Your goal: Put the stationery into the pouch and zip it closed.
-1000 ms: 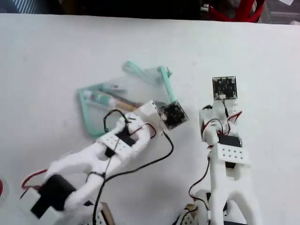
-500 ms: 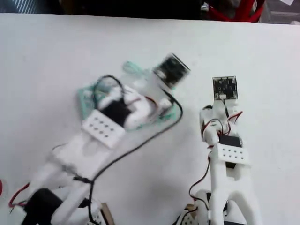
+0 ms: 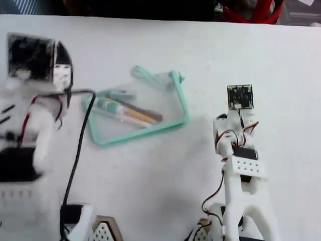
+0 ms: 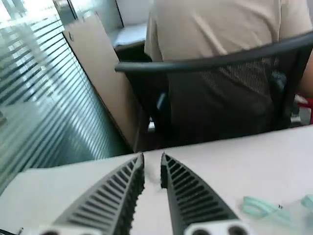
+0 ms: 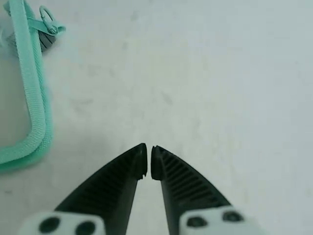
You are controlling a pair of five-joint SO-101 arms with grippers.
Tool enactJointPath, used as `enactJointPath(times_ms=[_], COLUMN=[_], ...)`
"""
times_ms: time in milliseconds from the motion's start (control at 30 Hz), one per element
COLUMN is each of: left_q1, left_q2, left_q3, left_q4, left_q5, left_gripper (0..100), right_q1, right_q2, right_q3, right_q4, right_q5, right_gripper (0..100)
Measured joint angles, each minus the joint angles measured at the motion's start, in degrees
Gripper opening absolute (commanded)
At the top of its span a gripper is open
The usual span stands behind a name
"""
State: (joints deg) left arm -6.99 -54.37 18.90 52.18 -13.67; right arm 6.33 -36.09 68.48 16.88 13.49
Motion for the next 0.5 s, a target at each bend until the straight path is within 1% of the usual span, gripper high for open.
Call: enactJointPath(times_ms=[67, 167, 367, 500], left_q1=[1.5, 5.8, 14.2, 15.5], left_q2=[-6.9, -17.5, -32.4, -39.1], left_q3=[0.0, 0.0, 3.7, 8.4], left_q4=[1.1, 3.3, 3.7, 3.7], left_q5=[0.0, 0.0, 0.0, 0.0], left_gripper=[7, 7, 8, 8], right_q1=[0.0, 0.0, -0.8, -3.3], right_q2=[0.0, 0.0, 0.0, 0.0], right_q3=[0.0, 0.0, 0.0, 0.0], right_q4=[-0.2, -0.2, -0.2, -0.2], right_q5=[0.0, 0.0, 0.0, 0.0], right_gripper=[2.1, 2.1, 2.1, 2.1])
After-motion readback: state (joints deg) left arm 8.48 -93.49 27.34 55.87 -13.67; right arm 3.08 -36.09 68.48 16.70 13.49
